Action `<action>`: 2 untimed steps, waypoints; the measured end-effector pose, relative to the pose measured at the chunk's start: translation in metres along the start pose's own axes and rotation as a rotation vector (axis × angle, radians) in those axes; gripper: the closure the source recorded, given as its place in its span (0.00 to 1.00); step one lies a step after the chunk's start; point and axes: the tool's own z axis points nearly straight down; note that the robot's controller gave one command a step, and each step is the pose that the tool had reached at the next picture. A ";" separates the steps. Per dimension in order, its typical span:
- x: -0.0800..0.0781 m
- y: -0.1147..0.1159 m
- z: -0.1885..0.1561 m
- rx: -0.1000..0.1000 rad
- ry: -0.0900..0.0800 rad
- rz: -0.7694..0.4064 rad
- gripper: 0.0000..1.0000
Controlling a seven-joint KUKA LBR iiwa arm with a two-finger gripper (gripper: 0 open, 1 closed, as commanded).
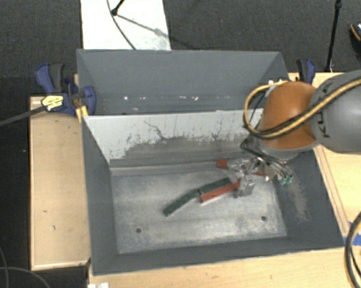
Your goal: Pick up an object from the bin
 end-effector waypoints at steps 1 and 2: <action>-0.005 0.005 -0.016 0.000 0.000 0.019 1.00; 0.003 0.009 -0.012 -0.001 0.007 0.002 1.00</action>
Offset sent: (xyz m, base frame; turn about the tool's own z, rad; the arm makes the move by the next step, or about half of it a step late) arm 0.0022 0.0058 0.0142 0.0193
